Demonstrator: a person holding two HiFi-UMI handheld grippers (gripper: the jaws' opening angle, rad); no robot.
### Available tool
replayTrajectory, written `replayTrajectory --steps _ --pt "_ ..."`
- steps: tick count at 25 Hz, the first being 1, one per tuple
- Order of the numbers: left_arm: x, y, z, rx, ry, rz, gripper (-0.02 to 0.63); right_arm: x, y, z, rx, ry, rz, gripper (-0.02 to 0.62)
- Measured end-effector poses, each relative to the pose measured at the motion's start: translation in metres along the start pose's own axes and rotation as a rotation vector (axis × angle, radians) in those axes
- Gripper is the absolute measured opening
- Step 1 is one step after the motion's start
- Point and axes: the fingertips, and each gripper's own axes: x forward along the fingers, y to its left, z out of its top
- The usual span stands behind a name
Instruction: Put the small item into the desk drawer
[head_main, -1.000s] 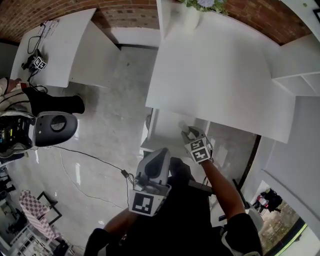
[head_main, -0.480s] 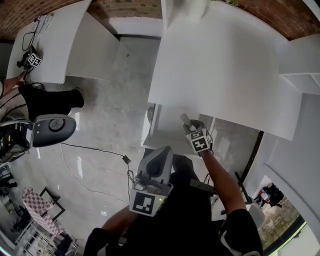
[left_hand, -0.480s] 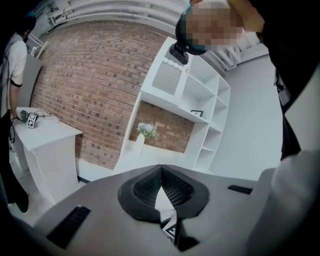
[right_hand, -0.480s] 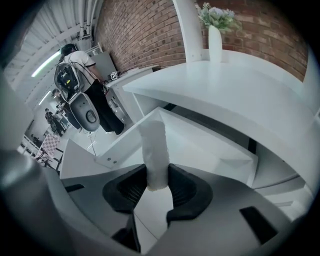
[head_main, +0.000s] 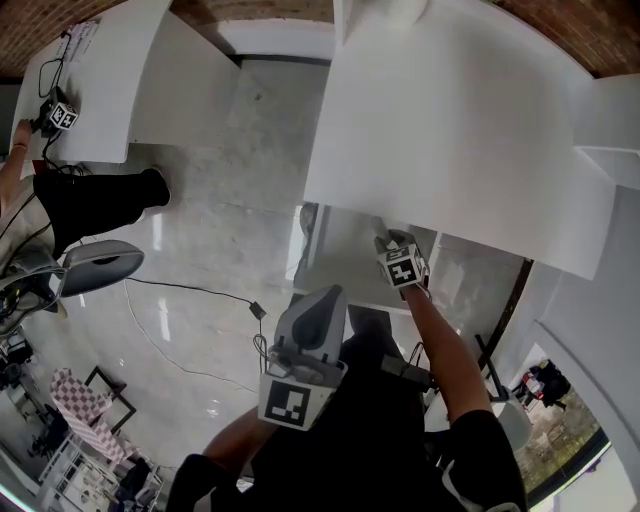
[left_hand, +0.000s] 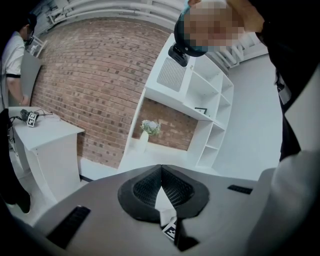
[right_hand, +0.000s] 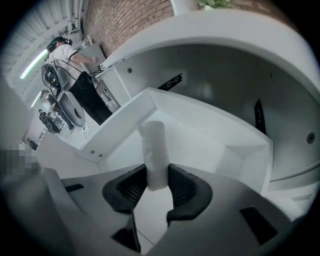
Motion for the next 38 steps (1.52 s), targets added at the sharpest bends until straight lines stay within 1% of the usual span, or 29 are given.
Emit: replayTrajectory --steps 3,6,9,13,17,21,25,32,38 --pt "0.002 0.009 0.000 -0.008 0.006 0.007 0.025 0.011 -0.001 -0.004 0.018 0.023 0.001 0.143" --pt "0.005 0.017 0.001 -0.015 0.006 0.011 0.025 0.025 -0.007 -0.007 0.042 0.019 -0.002 0.143" --pt "0.007 0.021 -0.001 -0.019 0.011 0.013 0.025 0.033 -0.011 -0.015 0.072 0.050 -0.006 0.143" --pt "0.012 0.029 -0.004 -0.023 0.026 0.008 0.023 0.043 -0.013 -0.016 0.088 0.072 -0.014 0.143" --pt "0.016 0.036 -0.006 -0.040 0.035 0.011 0.025 0.048 -0.014 -0.017 0.102 0.089 -0.017 0.144" --pt "0.020 0.039 -0.011 -0.040 0.047 0.013 0.025 0.055 -0.016 -0.022 0.107 0.100 -0.017 0.144" --pt "0.021 0.037 -0.012 -0.050 0.048 0.010 0.025 0.050 -0.018 -0.026 0.129 0.127 -0.028 0.146" --pt "0.025 0.036 -0.014 -0.058 0.063 0.004 0.025 0.055 -0.022 -0.027 0.160 0.116 -0.028 0.152" --pt "0.026 0.041 -0.014 -0.058 0.061 0.001 0.025 0.060 -0.023 -0.023 0.163 0.111 -0.038 0.158"
